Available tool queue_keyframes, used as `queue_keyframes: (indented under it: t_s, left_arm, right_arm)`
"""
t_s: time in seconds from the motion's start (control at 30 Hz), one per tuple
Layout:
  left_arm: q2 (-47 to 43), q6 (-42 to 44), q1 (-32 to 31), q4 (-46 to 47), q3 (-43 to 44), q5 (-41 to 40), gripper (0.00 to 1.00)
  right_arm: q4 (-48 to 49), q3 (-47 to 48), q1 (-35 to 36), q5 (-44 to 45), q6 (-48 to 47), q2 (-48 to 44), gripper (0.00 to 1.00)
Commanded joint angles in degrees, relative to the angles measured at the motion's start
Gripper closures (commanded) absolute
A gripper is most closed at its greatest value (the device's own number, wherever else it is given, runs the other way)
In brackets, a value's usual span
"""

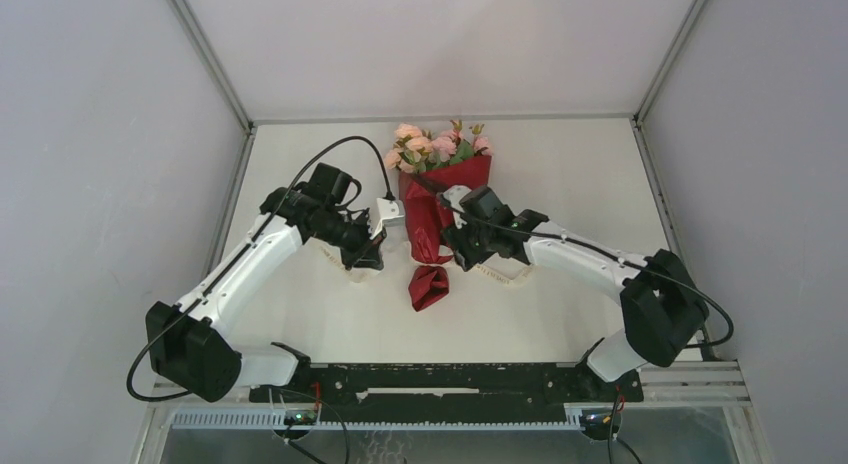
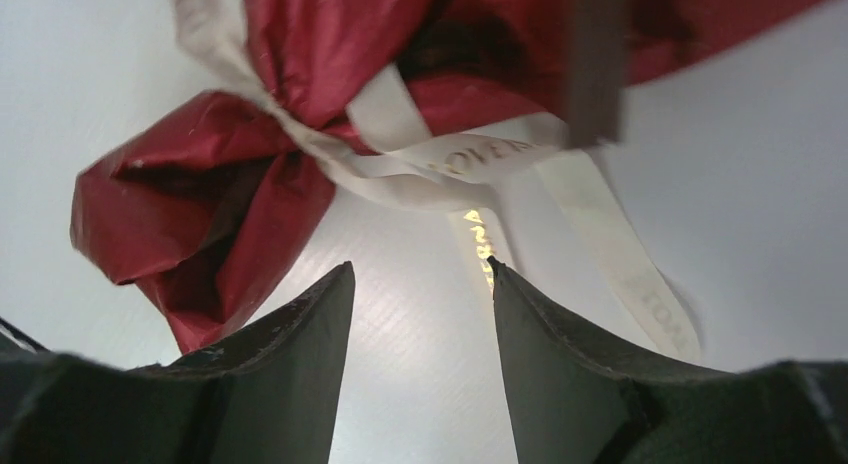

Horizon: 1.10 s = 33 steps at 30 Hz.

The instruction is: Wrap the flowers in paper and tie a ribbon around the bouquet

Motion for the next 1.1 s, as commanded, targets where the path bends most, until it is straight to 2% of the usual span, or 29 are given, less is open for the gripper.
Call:
queue_keyframes:
  t_s: [0.0,0.07,0.3,0.43,0.5,0.6,0.67,0.7,1.0,1.07]
  left_arm:
    - [-0.45,-1.42,-0.10,-0.17,0.32,1.17,1.00]
    - [-0.34,-1.57,-0.15,0.01,-0.04,1.34,1.00]
    - [0.17,-1.89,-0.09,0.28,0.23,1.29,1.00]
    - [0.67,-2.30,-0.12,0.29,0.46,1.41,1.00]
    - [0.80,-2.54,-0.18,0.24,0.30,1.69,1.00]
    - [1.07,-2.76,-0.12,0.16,0.19,1.52,1.00]
    - [1.08,-2.83,-0.15,0.07,0.19,1.52,1.00]
    - [1.09,-2.85,-0.08,0.08,0.19,1.59,1.00]
    - [0.77,-2.80,-0.16,0.17,0.89,2.06,1.00]
    - [0.98,-2.86,-0.17,0.14,0.97,2.23,1.00]
  right_arm:
    - [4.51,3.45,0.69,-6.21,-12.09,2.16,0.37]
    - [4.36,5.05,-0.57,-8.87,-10.94,4.21,0.37]
    - [5.61,5.49,-1.01,-8.54,-9.93,10.20,0.36]
    - [7.08,5.79,-1.38,-8.15,-9.35,11.47,0.41]
    - [7.22,5.79,-1.99,-8.02,-8.67,11.54,0.50]
    - [6.59,5.65,-3.46,-7.24,-6.77,11.37,0.86]
    - [6.22,5.08,-4.16,-6.92,-5.93,10.91,0.98]
    - [6.10,4.72,-4.45,-6.61,-5.43,10.52,1.00]
    - [5.28,-3.32,-8.79,-5.11,2.48,-0.13,1.00]
    - [6.87,-5.58,-9.23,-6.67,1.13,-2.58,0.97]
